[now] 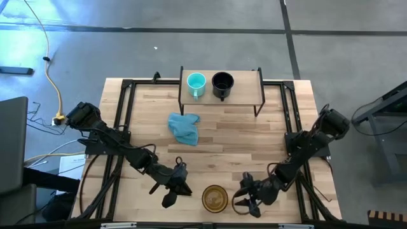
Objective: Stack small to large cups/mugs on shelf
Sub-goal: Put the yellow mug on the shelf
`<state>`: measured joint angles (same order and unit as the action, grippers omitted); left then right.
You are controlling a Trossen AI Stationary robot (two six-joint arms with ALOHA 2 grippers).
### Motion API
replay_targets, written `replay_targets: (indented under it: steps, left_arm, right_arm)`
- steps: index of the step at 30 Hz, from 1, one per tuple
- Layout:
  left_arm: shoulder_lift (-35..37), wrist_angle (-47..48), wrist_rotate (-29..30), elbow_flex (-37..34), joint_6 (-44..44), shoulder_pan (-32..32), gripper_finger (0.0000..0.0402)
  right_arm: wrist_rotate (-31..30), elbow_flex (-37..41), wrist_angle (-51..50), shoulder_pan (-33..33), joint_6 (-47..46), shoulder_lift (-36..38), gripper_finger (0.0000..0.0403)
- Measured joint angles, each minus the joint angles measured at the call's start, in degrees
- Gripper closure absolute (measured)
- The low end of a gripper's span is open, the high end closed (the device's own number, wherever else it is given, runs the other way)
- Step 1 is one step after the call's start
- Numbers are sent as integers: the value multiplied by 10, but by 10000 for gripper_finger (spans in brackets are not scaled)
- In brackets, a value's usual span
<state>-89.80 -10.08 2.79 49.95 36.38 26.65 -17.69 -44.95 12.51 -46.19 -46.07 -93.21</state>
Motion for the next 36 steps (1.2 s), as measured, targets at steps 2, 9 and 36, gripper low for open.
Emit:
replay_targets:
  steps: [2,9,36]
  left_arm:
    - [0,0,0,0,0,0,364]
    - [0,0,0,0,0,0,364]
    - [0,13,-9,0,-1,0,364]
  right_arm:
    - [-4,-16,-20,0,4,-14,250]
    - [-17,-64,-58,0,6,-65,250]
    - [-73,-120,-80,13,-63,-118,250]
